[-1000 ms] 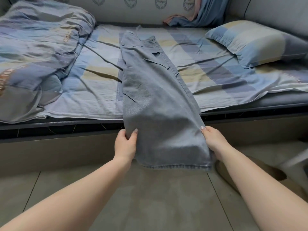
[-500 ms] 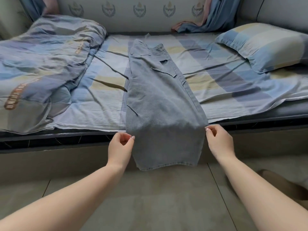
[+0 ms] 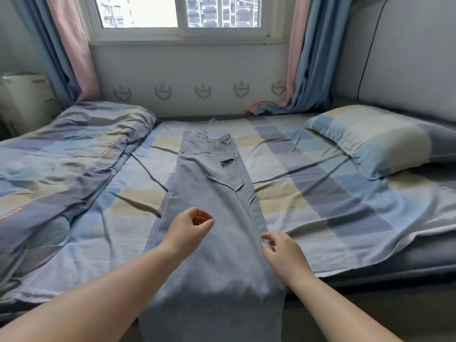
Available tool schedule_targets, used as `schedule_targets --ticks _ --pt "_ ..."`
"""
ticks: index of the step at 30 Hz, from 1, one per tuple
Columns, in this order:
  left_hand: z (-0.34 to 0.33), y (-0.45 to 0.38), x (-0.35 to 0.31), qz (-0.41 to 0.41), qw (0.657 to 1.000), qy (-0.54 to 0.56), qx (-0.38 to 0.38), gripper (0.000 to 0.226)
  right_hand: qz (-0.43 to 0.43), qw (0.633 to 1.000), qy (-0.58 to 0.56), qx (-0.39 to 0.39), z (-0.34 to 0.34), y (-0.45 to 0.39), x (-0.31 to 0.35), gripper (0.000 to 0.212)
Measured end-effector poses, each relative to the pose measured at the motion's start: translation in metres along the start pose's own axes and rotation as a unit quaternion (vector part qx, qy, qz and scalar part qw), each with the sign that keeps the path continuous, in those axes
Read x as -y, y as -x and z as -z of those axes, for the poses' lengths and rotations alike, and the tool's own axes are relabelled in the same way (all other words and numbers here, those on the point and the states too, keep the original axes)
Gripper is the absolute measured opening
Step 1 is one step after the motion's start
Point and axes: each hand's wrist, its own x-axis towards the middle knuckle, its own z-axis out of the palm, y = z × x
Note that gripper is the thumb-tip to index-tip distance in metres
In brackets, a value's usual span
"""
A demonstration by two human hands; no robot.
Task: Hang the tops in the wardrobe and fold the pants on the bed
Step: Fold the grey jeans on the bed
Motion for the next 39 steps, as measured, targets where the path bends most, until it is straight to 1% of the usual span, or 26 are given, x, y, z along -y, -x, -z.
schedule_targets --ticks 2,4,6,9,13,15,17,18,19,20,22,24,25,27,28,29,30,31,32,33,34,35,37,38,39 --pt "-0.008 -0.025 0.002 0.012 1.0 -0.006 0.006 0.006 0.001 1.0 0.009 0.017 0.003 -0.023 0.001 0.033" --pt "-0.017 -0.057 0.009 0.008 1.0 -0.019 0.017 0.006 -0.01 1.0 -0.005 0.027 -0.003 -0.049 0.001 0.035" --pt "-0.024 -0.081 0.012 0.007 0.998 -0.041 0.037 0.006 -0.015 0.998 -0.024 0.053 -0.009 -0.063 0.005 0.037" --pt "-0.037 -0.141 0.024 -0.002 0.996 -0.047 0.071 0.013 -0.008 0.996 -0.044 0.071 -0.031 -0.106 0.016 0.039" --pt "-0.05 -0.242 0.034 -0.034 0.994 -0.061 0.085 0.026 -0.015 0.999 -0.023 0.036 -0.059 -0.186 0.04 0.036" --pt "-0.056 -0.281 0.038 -0.052 0.991 -0.087 0.083 0.031 -0.038 0.999 -0.009 0.008 -0.066 -0.219 0.049 0.026" --pt "-0.059 -0.32 0.05 -0.045 0.991 -0.109 0.067 0.035 -0.08 0.997 -0.003 -0.024 -0.073 -0.259 0.057 0.01" --pt "-0.057 -0.339 0.061 -0.026 0.991 -0.12 0.055 0.038 -0.106 0.994 -0.002 -0.031 -0.078 -0.283 0.064 0.006" --pt "-0.055 -0.354 0.067 -0.008 0.992 -0.121 0.044 0.042 -0.134 0.99 -0.014 -0.032 -0.079 -0.3 0.072 0.007" --pt "-0.053 -0.365 0.072 0.022 0.994 -0.098 0.04 0.047 -0.156 0.987 -0.031 -0.024 -0.079 -0.315 0.077 0.011" --pt "-0.044 -0.388 0.08 0.094 0.995 -0.017 0.037 0.054 -0.184 0.98 -0.077 0.018 -0.087 -0.35 0.088 0.019" --pt "-0.038 -0.404 0.079 0.138 0.988 0.028 0.057 0.06 -0.215 0.96 -0.171 0.063 -0.095 -0.377 0.096 0.022" --pt "-0.037 -0.409 0.078 0.155 0.984 0.038 0.075 0.064 -0.226 0.941 -0.24 0.079 -0.098 -0.389 0.1 0.022" --pt "-0.034 -0.42 0.071 0.195 0.973 0.058 0.106 0.074 -0.21 0.898 -0.37 0.113 -0.106 -0.412 0.11 0.022" --pt "-0.032 -0.428 0.07 0.218 0.965 0.082 0.118 0.079 -0.18 0.882 -0.413 0.138 -0.112 -0.425 0.115 0.025" --pt "-0.028 -0.437 0.07 0.246 0.953 0.126 0.126 0.081 -0.146 0.878 -0.42 0.176 -0.118 -0.436 0.122 0.029" --pt "-0.02 -0.448 0.071 0.273 0.937 0.176 0.128 0.078 -0.115 0.885 -0.401 0.207 -0.125 -0.446 0.13 0.031" --pt "-0.012 -0.454 0.075 0.293 0.922 0.218 0.125 0.07 -0.097 0.89 -0.374 0.24 -0.132 -0.45 0.136 0.029" --pt "-0.007 -0.462 0.085 0.296 0.917 0.247 0.104 0.056 -0.076 0.897 -0.34 0.272 -0.141 -0.459 0.138 0.027" --pt "-0.005 -0.465 0.096 0.291 0.916 0.265 0.075 0.04 -0.055 0.906 -0.305 0.288 -0.149 -0.465 0.138 0.027" --pt "-0.003 -0.468 0.107 0.277 0.919 0.28 0.038 0.029 -0.027 0.92 -0.265 0.287 -0.157 -0.473 0.136 0.026" --pt "-0.002 -0.469 0.12 0.258 0.919 0.299 0.003 0.025 0.004 0.936 -0.235 0.262 -0.165 -0.483 0.136 0.019" --pt "-0.007 -0.47 0.134 0.223 0.926 0.301 -0.038 0.024 0.039 0.967 -0.201 0.154 -0.177 -0.503 0.138 0.014" --pt "-0.011 -0.472 0.134 0.2 0.943 0.258 -0.058 0.024 0.043 0.976 -0.185 0.104 -0.177 -0.512 0.142 0.013" --pt "-0.014 -0.474 0.137 0.184 0.96 0.195 -0.085 0.024 0.046 0.982 -0.163 0.078 -0.182 -0.52 0.146 0.023"
